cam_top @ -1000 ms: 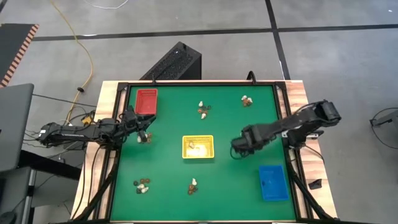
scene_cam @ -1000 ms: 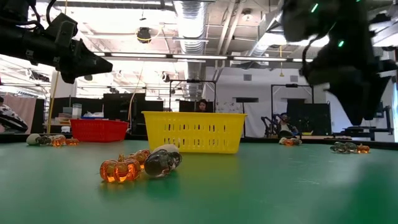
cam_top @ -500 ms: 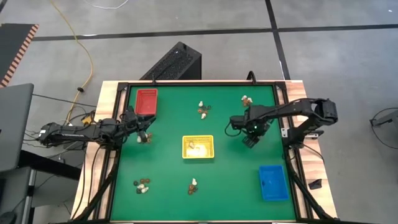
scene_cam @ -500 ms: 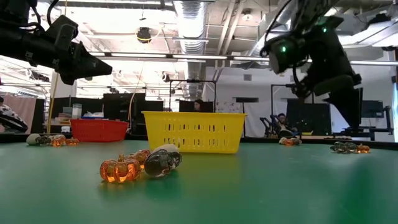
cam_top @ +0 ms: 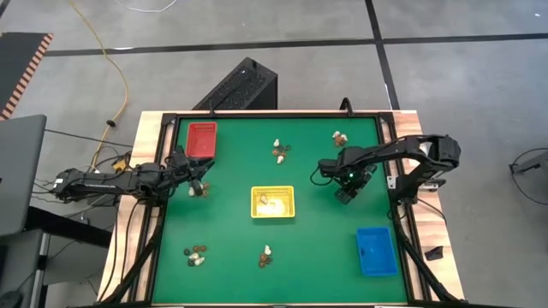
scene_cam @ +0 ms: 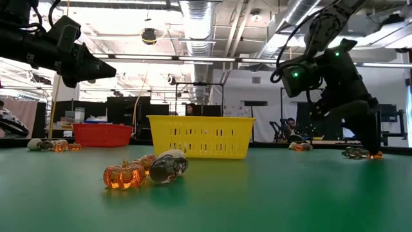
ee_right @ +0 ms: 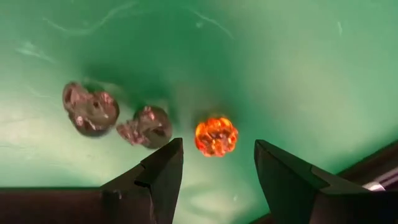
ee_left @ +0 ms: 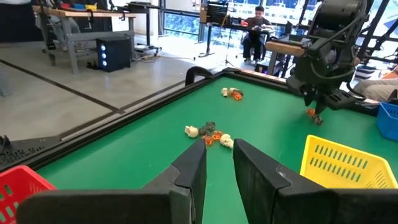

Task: Sort Halloween decoration
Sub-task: Put the orange pumpkin toy into the red bin, then put the white skull toy into the yellow bin

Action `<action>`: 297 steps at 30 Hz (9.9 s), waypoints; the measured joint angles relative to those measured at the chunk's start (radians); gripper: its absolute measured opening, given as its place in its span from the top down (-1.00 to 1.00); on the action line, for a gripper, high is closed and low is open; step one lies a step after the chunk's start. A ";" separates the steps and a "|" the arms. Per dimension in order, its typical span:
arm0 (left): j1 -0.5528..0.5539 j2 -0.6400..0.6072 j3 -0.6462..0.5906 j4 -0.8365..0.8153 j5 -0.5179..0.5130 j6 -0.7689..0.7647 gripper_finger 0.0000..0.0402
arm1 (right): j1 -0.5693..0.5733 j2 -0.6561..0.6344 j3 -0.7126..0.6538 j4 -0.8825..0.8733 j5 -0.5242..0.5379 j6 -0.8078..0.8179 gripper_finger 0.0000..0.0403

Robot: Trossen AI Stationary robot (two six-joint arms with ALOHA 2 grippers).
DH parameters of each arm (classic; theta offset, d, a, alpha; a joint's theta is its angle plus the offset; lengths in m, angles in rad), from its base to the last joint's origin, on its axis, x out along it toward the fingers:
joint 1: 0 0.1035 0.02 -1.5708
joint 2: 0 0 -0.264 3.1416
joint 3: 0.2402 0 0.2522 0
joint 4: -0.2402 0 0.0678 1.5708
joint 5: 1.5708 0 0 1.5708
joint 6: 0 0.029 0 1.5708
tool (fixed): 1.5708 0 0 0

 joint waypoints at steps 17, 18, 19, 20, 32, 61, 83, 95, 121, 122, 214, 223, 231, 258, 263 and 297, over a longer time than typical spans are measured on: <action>0.000 0.000 0.000 0.000 0.000 0.005 0.65 | -0.084 0.057 -0.006 0.040 -0.038 -0.082 0.27; 0.000 0.000 0.000 -0.001 0.000 0.005 0.65 | -0.084 0.049 -0.006 0.041 -0.040 -0.082 0.31; 0.000 0.000 0.000 0.000 0.000 0.006 0.65 | -0.084 0.038 -0.006 0.041 -0.040 -0.082 0.35; 0.000 0.000 0.000 0.000 0.001 0.007 0.65 | -0.084 0.027 -0.006 0.042 -0.038 -0.085 0.38; 0.000 0.000 0.000 0.000 -0.004 0.008 0.65 | -0.026 -0.169 0.070 0.196 -0.030 -0.046 0.45; 0.000 0.000 0.001 0.000 -0.008 0.085 0.65 | -0.035 0.961 1.446 1.043 -0.122 -0.358 0.55; 0.000 -0.001 0.001 0.005 -0.041 0.153 0.65 | -0.085 1.083 1.500 1.185 -0.142 -0.313 -0.13; 0.000 0.000 0.002 -0.095 0.119 0.066 0.65 | -0.090 0.737 1.504 0.396 -0.167 -0.515 -0.12; 0.032 0.500 0.254 -0.645 0.160 -0.497 0.61 | 0.462 -0.210 0.237 0.811 0.543 -0.339 -0.08; 0.042 0.515 0.268 -0.652 0.186 -0.498 0.58 | 0.471 -0.231 0.206 0.837 0.544 -0.344 -0.08; 0.793 0.971 0.766 -0.892 0.338 0.014 -0.02 | 0.493 -0.322 0.146 0.877 0.542 -0.495 -0.08; 0.473 0.852 0.743 -1.072 0.684 -0.107 -0.03 | 0.501 -0.322 0.146 0.875 0.542 -0.489 -0.08; 0.021 0.871 0.658 -1.044 0.553 -0.209 -0.04 | 0.501 -0.322 0.146 0.878 0.542 -0.462 -0.08; -0.927 1.258 0.632 -0.439 0.399 -0.591 -0.04 | 0.502 -0.322 0.146 0.884 0.542 -0.460 -0.08; -0.927 1.304 0.632 -0.445 0.418 -0.566 -0.04 | 0.502 -0.322 0.146 0.883 0.541 -0.459 -0.08; -0.903 1.290 0.681 -0.469 0.426 -0.484 0.66 | 0.502 -0.322 0.146 0.882 0.541 -0.461 -0.08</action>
